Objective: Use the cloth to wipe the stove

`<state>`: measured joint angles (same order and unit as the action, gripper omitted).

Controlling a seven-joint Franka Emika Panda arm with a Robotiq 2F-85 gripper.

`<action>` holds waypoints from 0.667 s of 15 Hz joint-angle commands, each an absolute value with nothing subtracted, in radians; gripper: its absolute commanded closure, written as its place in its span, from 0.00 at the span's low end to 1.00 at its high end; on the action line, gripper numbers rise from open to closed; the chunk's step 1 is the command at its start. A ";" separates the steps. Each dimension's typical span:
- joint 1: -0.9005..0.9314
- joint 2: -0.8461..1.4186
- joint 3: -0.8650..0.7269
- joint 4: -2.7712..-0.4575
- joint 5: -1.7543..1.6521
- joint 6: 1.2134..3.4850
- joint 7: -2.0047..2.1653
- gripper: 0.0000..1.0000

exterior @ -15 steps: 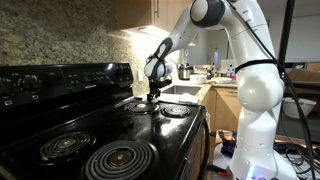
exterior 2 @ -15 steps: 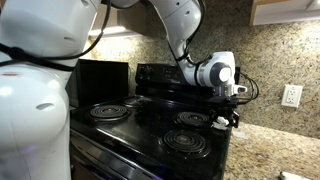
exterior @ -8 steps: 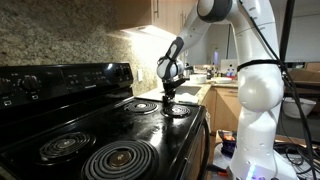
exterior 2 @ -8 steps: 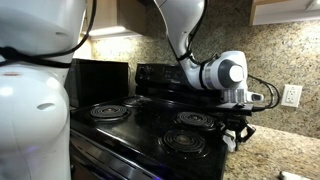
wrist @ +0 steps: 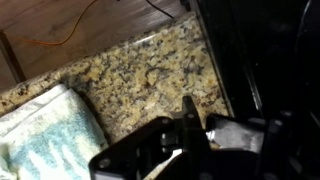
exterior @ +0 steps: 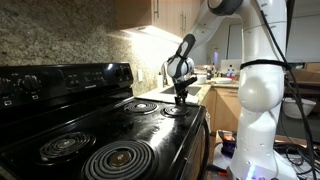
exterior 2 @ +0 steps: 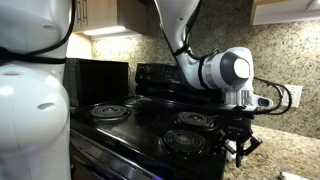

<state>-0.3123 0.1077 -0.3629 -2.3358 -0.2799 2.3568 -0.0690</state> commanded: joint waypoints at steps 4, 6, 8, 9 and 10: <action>-0.264 0.084 -0.296 -2.214 -0.150 2.379 0.162 0.91; -0.241 0.059 -0.272 -2.174 -0.113 2.391 0.220 0.91; -0.223 0.043 -0.259 -2.144 -0.118 2.420 0.271 0.92; -0.217 0.038 -0.255 -2.135 -0.126 2.438 0.300 0.92; -0.214 0.033 -0.251 -2.123 -0.130 2.443 0.321 0.93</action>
<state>-0.2210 0.0662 -0.2596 -2.1264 -0.1296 2.4064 0.2539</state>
